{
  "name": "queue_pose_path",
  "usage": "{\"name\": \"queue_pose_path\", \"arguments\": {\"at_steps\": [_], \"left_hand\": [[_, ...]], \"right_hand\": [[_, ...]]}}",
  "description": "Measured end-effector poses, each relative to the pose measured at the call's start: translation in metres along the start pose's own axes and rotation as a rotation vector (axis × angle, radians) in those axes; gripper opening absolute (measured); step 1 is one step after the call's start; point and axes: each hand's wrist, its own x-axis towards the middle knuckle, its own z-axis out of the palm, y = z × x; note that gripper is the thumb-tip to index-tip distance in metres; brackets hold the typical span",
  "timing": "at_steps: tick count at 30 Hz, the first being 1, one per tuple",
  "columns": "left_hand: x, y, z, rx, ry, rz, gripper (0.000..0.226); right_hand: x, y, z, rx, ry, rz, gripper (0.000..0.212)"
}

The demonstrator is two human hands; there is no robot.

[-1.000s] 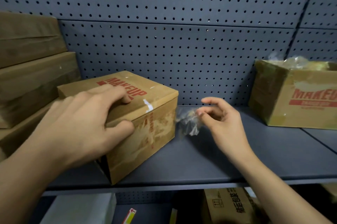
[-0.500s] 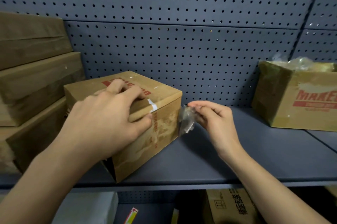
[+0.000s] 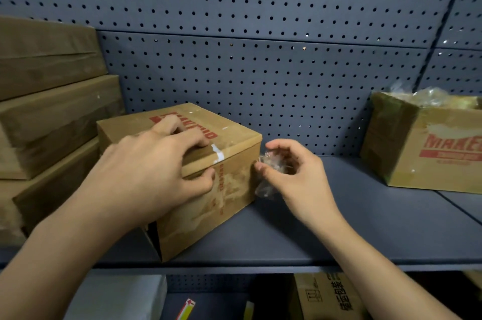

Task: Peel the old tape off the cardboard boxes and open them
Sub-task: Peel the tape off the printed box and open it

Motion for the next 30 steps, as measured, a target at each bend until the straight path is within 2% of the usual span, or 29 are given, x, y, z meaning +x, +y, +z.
{"name": "queue_pose_path", "arguments": {"at_steps": [3, 8, 13, 17, 19, 26, 30], "left_hand": [[-0.001, -0.01, 0.001, -0.073, -0.011, 0.014, 0.059], [-0.007, -0.026, -0.001, -0.18, -0.004, 0.069, 0.06], [-0.007, -0.035, -0.003, -0.245, 0.008, 0.13, 0.05], [-0.01, -0.053, -0.002, -0.305, 0.007, 0.185, 0.068], [-0.012, -0.063, 0.0, -0.361, 0.004, 0.215, 0.065], [-0.015, -0.074, -0.005, -0.401, -0.042, 0.161, 0.068], [-0.018, -0.061, -0.007, -0.318, 0.026, 0.102, 0.059]], "right_hand": [[-0.001, -0.001, -0.004, 0.026, 0.004, -0.019, 0.025], [-0.008, 0.0, -0.007, -0.02, 0.006, -0.041, 0.03], [-0.012, -0.001, -0.007, -0.006, 0.047, -0.067, 0.028], [-0.008, 0.006, -0.018, 0.01, 0.093, -0.067, 0.029], [-0.009, 0.007, -0.02, -0.056, 0.056, -0.107, 0.026], [-0.003, 0.02, -0.022, -0.046, 0.1, -0.047, 0.025], [-0.005, 0.02, -0.015, -0.003, 0.004, -0.001, 0.037]]}}
